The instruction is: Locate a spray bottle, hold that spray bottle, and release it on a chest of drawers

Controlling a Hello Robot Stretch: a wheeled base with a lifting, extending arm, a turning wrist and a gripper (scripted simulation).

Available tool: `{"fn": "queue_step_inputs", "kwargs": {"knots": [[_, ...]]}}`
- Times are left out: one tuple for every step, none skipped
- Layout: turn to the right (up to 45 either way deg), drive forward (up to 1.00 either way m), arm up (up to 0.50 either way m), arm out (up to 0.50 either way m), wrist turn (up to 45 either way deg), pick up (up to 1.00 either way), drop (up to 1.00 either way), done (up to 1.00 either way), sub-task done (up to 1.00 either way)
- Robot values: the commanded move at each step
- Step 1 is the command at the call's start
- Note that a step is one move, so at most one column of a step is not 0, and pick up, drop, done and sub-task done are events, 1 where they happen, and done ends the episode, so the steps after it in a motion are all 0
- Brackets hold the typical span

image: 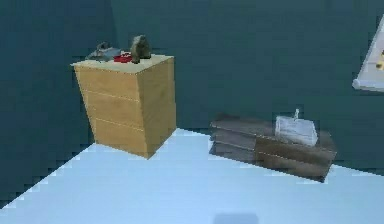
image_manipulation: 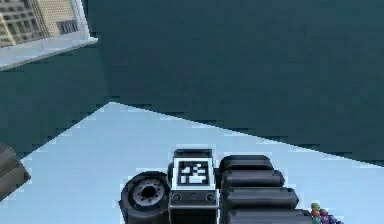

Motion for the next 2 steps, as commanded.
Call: {"fn": "queue_step_inputs", "kwargs": {"knots": [[0.0,1.00,0.00,0.00,0.0,0.00,0.00,0.00,0.00],[-24.0,0.00,0.00,0.00,0.0,0.00,0.00,0.00,0.00]]}}
